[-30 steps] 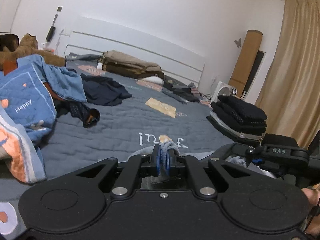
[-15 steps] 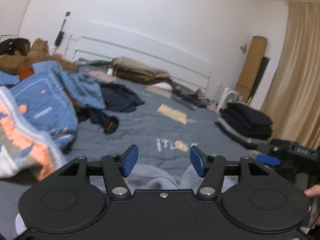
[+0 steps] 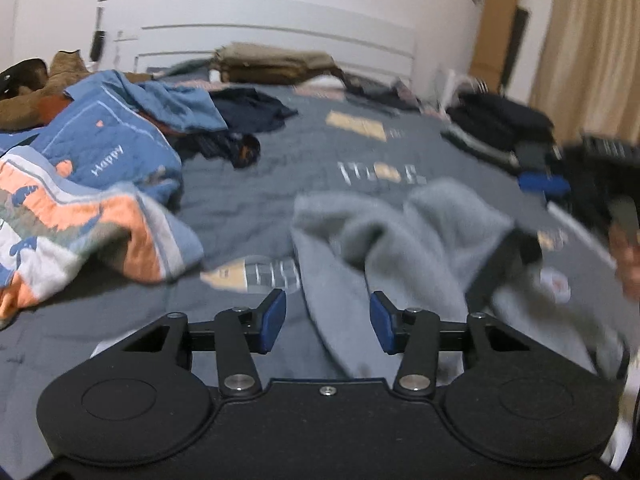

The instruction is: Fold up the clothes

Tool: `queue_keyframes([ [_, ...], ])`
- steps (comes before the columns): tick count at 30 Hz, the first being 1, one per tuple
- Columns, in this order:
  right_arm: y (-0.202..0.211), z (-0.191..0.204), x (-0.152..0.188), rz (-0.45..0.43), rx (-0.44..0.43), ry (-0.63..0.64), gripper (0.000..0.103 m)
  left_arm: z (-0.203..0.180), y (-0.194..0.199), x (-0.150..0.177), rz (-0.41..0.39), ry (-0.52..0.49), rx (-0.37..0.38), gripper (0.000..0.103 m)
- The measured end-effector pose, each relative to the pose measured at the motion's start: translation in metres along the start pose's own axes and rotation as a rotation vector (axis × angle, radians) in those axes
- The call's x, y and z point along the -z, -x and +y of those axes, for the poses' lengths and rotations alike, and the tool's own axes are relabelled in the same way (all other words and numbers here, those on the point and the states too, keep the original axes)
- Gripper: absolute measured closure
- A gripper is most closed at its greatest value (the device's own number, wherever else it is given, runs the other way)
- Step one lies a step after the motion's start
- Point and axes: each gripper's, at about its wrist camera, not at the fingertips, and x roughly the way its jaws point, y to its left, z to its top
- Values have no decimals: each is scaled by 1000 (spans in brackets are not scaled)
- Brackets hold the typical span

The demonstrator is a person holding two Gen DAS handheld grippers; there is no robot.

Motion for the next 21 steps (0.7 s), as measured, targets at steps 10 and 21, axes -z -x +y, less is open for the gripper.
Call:
queue_keyframes([
  [10,-17,24,18,65,-23,35,34,-15,23,38,145,-161,130,91],
  [21,-25,51,33,159,-118,42,34,-13,54,75,200,-62,114,91],
])
